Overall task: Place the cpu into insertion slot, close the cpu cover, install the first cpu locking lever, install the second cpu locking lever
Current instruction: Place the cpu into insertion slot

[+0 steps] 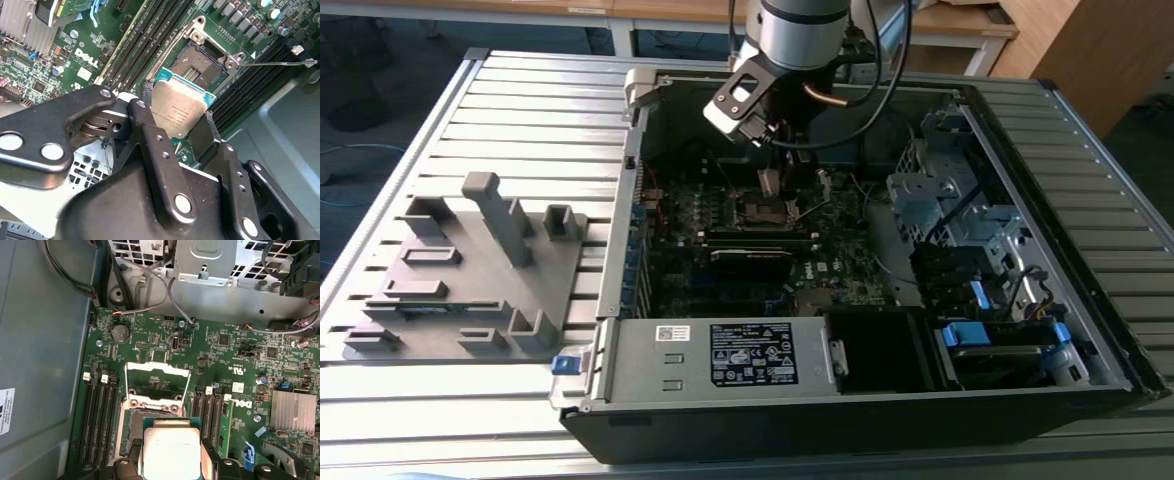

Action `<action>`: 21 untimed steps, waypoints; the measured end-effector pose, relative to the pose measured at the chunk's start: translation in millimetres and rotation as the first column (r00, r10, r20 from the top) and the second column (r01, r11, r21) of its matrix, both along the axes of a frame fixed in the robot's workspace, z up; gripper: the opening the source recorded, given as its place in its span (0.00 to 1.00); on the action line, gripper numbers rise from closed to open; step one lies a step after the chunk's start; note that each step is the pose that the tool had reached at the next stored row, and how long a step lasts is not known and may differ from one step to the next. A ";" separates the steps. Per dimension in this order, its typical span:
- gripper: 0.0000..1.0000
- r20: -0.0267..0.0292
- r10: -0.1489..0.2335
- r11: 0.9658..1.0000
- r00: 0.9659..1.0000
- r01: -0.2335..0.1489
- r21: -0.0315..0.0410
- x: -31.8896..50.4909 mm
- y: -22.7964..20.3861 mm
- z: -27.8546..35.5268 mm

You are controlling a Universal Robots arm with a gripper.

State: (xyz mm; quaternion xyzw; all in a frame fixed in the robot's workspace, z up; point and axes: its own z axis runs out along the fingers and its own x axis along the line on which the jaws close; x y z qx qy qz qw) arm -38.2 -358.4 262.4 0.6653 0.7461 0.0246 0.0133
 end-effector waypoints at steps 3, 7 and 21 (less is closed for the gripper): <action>0.54 0.000 0.000 1.000 1.000 0.000 -0.001 -0.1 -0.1 -1.1; 0.54 0.000 0.000 1.000 1.000 0.000 0.000 -0.1 -0.1 -1.2; 0.54 0.000 0.000 1.000 1.000 0.000 0.000 -1.9 -0.1 -3.0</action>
